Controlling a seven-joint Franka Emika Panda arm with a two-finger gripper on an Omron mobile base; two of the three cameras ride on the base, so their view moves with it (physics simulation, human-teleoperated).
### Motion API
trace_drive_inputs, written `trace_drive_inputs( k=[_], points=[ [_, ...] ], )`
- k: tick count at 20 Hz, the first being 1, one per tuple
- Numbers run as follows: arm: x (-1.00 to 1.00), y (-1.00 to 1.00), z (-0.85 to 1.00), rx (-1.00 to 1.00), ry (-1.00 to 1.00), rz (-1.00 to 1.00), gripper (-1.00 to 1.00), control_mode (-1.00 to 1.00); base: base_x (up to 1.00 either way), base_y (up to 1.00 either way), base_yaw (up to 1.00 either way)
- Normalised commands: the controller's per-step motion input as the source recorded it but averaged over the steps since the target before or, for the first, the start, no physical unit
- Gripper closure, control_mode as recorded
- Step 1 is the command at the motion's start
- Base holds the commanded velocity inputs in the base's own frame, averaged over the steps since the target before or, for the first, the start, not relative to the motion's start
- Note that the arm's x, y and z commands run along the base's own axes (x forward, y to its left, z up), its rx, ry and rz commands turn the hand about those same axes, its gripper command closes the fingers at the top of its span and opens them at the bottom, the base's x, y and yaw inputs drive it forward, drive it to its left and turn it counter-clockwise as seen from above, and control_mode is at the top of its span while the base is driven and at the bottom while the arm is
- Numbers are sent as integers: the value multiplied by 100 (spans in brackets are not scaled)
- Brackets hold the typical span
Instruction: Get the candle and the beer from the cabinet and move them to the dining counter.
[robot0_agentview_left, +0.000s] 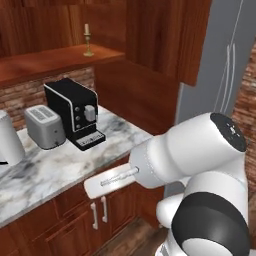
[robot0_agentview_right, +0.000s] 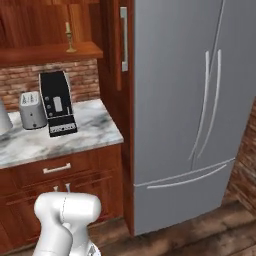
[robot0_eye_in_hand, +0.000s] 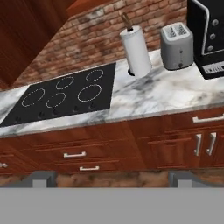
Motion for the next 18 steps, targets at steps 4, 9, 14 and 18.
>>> trace_drive_inputs(
  k=[4, 9, 14, 18],
  points=[
    [0, 0, 0, 0, 0, 0, -100, 100, 83, -4, 31],
    [0, 0, 0, 0, 0, 0, -100, 100, 77, -14, 22],
    [0, 0, 0, 0, 0, 0, -100, 100, 78, 0, 15],
    [0, 0, 0, 0, 0, 0, -100, 100, 81, 16, 26]
  ],
)
